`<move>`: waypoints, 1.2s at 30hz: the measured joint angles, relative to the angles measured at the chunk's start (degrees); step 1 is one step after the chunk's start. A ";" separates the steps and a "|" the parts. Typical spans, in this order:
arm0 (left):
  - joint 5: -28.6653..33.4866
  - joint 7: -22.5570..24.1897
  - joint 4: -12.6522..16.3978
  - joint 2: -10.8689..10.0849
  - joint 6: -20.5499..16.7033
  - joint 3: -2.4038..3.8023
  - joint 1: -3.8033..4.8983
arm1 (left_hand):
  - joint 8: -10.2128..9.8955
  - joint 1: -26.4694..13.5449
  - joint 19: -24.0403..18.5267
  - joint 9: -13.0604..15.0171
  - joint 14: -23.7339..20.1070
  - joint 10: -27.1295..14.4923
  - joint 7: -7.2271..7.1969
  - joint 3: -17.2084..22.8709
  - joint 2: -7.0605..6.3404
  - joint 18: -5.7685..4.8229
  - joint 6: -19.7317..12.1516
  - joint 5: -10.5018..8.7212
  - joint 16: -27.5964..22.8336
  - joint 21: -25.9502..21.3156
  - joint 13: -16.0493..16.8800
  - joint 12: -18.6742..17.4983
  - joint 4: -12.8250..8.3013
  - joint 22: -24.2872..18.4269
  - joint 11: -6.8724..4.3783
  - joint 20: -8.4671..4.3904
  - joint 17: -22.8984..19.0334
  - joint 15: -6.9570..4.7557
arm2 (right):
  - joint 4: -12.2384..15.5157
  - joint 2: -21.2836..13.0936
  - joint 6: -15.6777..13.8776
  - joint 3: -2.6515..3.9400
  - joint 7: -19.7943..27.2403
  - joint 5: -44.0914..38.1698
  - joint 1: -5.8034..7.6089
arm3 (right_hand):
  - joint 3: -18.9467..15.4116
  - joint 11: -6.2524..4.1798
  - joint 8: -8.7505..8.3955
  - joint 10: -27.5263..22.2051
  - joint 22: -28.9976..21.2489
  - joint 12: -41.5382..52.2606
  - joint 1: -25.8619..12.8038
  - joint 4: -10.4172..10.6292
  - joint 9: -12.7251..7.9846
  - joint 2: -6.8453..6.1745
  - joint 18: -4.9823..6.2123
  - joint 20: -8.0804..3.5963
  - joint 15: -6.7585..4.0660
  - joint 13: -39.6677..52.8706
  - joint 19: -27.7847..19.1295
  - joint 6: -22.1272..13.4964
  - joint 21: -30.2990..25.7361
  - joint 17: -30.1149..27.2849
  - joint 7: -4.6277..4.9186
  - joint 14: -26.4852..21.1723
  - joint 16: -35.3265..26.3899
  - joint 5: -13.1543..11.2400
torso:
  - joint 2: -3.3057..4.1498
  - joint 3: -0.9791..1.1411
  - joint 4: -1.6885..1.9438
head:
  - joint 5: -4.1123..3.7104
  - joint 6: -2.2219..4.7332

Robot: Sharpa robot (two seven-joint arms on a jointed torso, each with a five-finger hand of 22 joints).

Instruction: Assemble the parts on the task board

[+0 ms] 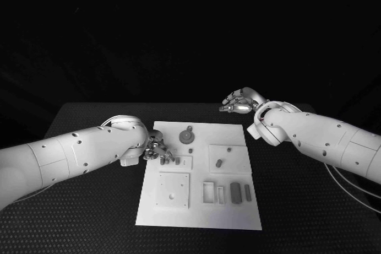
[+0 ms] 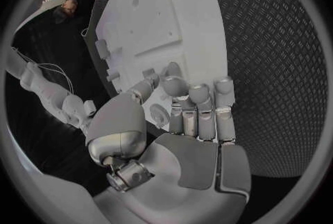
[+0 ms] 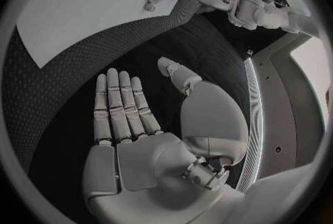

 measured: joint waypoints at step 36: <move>2.53 24.90 1.08 -1.11 -20.33 1.68 0.65 | -3.94 24.01 -13.68 -2.36 -13.38 -17.57 6.81 3.19 1.94 -1.78 -14.47 3.47 -19.49 -14.74 -19.07 -33.77 -14.43 -3.57 10.22 4.09 -10.80 10.73 | -0.65 -0.12 0.04 0.00 0.05 0.20 -0.10 | 0.00 0.00 0.00 0.00 0.09 0.00 0.00 0.00 -0.05 0.00 0.00 0.13 -0.01 -0.15 -0.13 -0.19 0.00 -0.04 0.18 0.01 0.00 0.24 | 0.04 -0.03 0.00 | -0.69 0.77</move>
